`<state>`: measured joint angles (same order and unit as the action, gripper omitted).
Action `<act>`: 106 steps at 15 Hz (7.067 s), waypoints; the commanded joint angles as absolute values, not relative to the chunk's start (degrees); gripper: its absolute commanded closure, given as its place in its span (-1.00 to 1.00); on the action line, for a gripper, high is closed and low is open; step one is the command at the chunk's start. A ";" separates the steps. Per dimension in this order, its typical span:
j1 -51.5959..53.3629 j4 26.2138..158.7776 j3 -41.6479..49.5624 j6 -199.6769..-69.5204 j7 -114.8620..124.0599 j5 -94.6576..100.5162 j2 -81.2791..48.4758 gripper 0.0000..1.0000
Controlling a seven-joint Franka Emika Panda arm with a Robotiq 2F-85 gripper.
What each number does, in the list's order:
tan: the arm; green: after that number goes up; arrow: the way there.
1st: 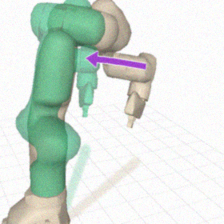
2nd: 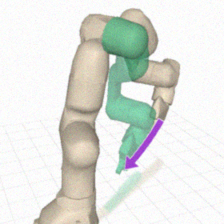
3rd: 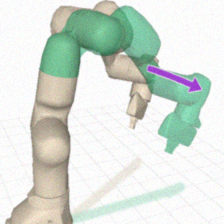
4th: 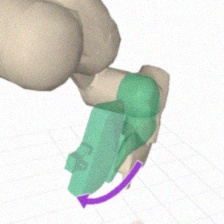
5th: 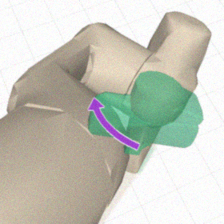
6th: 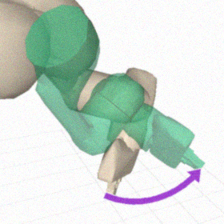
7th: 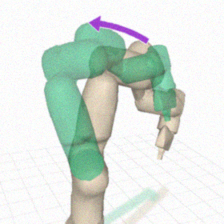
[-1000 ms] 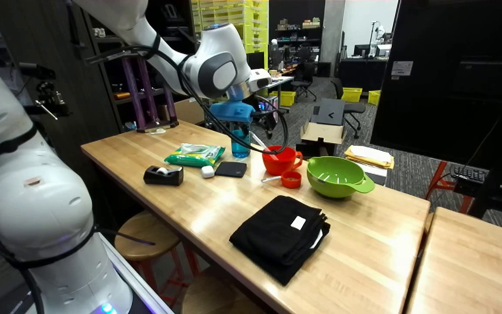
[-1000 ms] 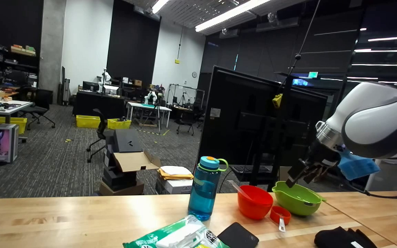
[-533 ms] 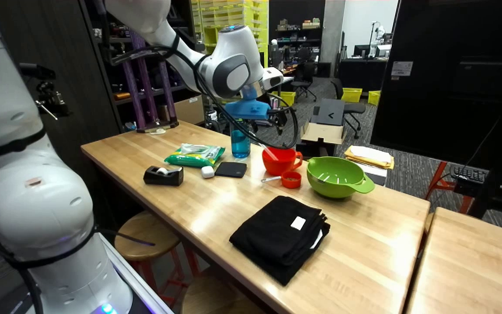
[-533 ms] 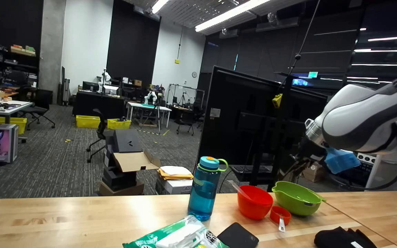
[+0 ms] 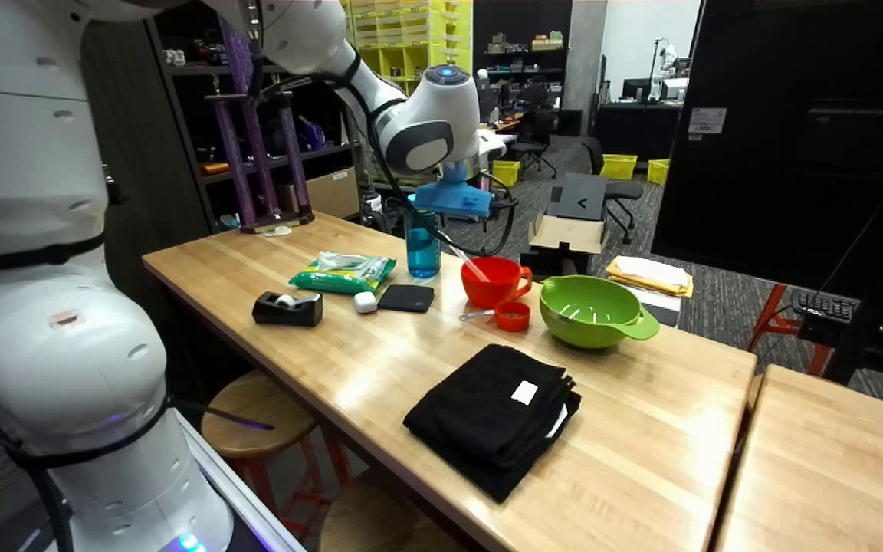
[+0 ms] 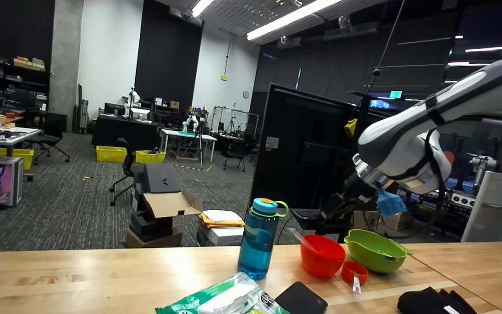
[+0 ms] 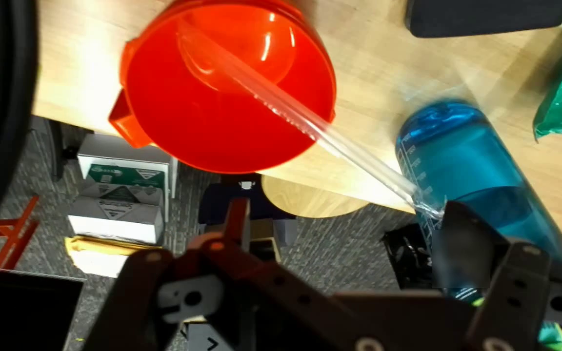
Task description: Remove the straw from the orange bowl and put it on the table
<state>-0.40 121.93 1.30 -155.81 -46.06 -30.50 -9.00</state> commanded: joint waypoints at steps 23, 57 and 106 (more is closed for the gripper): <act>-4.02 102.30 -6.04 -152.29 6.66 -42.07 -24.36 -1.00; -3.50 111.51 0.47 -135.96 25.19 -49.16 -16.24 -1.00; -3.65 99.13 -2.48 -138.40 17.53 -57.04 -29.18 1.00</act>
<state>-3.57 96.73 -2.02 -138.07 19.62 -54.42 -31.94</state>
